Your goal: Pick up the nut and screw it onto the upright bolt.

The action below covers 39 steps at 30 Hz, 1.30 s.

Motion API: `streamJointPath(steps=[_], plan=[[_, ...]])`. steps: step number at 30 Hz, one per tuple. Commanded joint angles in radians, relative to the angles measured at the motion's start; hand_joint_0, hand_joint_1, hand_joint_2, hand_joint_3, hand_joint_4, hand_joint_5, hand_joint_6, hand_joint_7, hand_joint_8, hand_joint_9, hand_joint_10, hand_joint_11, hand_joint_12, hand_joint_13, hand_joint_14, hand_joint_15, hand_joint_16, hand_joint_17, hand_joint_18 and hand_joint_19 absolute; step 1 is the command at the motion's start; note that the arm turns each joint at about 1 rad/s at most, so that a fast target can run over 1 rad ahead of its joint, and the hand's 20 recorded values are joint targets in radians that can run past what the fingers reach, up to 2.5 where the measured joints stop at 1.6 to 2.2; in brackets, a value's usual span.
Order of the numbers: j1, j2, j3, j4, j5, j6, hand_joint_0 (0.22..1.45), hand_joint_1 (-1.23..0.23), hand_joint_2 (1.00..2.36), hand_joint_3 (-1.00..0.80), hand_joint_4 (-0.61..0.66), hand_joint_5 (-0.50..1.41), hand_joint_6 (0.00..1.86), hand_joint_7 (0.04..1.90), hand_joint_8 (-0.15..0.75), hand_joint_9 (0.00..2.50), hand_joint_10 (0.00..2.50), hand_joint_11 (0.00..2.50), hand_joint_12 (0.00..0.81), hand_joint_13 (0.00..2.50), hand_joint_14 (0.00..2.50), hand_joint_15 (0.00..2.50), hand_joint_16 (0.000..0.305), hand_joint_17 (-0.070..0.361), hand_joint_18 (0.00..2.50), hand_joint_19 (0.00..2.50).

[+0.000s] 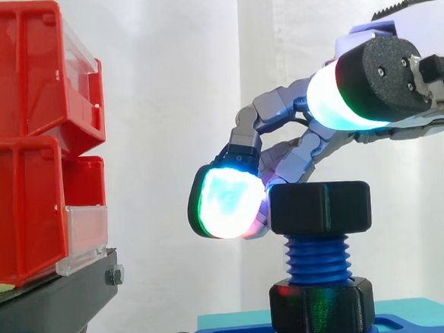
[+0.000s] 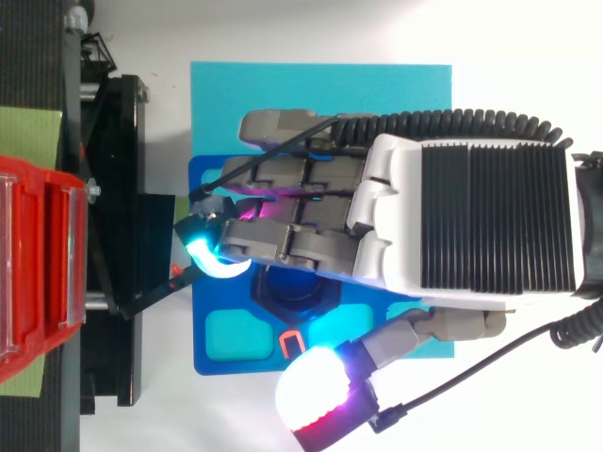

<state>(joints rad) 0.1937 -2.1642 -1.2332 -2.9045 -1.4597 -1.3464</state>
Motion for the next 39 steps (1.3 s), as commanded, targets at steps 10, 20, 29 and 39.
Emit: streamJointPath(steps=[10,20,29,39], plan=[[-0.022,0.003,0.000,-0.009,-0.025,0.000,0.50,-0.20,1.00,-0.50,0.17,-0.05,0.50,1.50,0.246,0.70,0.00,0.00,0.235,0.58,0.00,0.00,0.023,0.052,0.29,0.00],[-0.040,0.003,0.000,-0.027,-0.048,0.000,0.50,-0.21,1.00,-0.50,0.17,-0.05,0.55,1.45,0.251,0.73,0.00,0.00,0.227,0.60,0.00,0.00,0.023,0.051,0.33,0.00],[-0.056,0.003,0.000,-0.027,-0.062,-0.002,0.51,-0.23,1.00,-0.50,0.17,-0.04,0.60,1.37,0.257,0.79,0.00,0.00,0.215,0.64,0.00,0.00,0.021,0.047,0.37,0.00],[-0.086,0.003,0.017,-0.035,-0.103,-0.010,0.52,-0.26,1.00,-0.50,0.13,-0.01,0.71,1.11,0.257,1.02,0.00,0.00,0.169,0.82,0.00,0.00,0.015,0.034,0.53,0.00]])
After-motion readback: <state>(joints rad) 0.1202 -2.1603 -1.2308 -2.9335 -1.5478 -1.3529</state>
